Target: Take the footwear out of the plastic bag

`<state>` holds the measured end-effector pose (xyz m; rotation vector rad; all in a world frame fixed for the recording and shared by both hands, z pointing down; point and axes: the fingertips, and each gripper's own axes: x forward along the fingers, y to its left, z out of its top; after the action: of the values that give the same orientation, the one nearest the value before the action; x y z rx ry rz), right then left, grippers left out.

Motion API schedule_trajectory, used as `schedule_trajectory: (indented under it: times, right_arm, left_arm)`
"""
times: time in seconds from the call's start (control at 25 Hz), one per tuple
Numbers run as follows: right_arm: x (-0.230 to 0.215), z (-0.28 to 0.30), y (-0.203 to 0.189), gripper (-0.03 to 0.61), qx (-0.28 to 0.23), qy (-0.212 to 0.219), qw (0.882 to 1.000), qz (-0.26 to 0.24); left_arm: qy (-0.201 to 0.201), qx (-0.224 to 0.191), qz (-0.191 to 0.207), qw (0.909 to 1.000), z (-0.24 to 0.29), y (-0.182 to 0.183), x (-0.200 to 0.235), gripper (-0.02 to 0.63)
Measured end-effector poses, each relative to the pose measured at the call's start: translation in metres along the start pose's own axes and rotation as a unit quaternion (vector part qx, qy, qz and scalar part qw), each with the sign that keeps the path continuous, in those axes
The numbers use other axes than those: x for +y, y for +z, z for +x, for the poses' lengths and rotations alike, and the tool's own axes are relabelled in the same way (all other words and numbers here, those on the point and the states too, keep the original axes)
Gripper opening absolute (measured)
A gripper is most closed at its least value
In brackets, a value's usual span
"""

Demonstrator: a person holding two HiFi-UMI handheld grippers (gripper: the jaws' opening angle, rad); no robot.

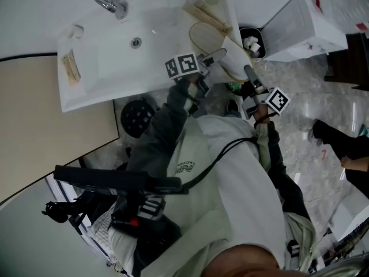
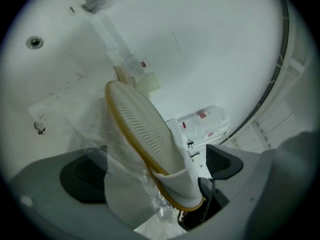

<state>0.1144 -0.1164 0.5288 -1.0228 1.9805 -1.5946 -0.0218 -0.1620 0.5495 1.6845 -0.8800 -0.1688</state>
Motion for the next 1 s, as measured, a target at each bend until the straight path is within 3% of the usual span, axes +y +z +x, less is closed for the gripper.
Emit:
schedule_trajectory:
  times: [0.12, 0.28, 0.48, 0.76, 0.92, 1.0]
  right_arm:
    - [-0.017, 0.001, -0.011, 0.074, 0.013, -0.051, 0.999, 0.005]
    - [-0.027, -0.001, -0.012, 0.074, 0.007, -0.076, 0.997, 0.017]
    - [-0.028, 0.001, -0.009, 0.074, -0.001, -0.062, 0.998, 0.017]
    - [-0.028, -0.006, -0.009, 0.1, 0.024, -0.067, 0.997, -0.001]
    - [-0.027, -0.014, -0.014, 0.215, 0.041, -0.063, 0.997, -0.005]
    - [-0.03, -0.023, -0.017, 0.221, 0.052, -0.065, 0.997, -0.004]
  left_arm:
    - [0.051, 0.04, 0.036, 0.9972, 0.002, -0.012, 0.007, 0.601]
    - [0.07, 0.026, 0.003, 0.9972, -0.013, -0.014, 0.015, 0.601]
    - [0.041, 0.005, -0.045, 0.9981, -0.042, -0.024, 0.01, 0.6]
    - [-0.016, -0.044, -0.041, 0.9981, -0.076, -0.029, -0.007, 0.583]
    - [-0.039, -0.071, -0.051, 0.9954, -0.087, -0.032, -0.013, 0.519]
    - [-0.048, -0.079, -0.054, 0.9943, -0.09, -0.036, -0.016, 0.475]
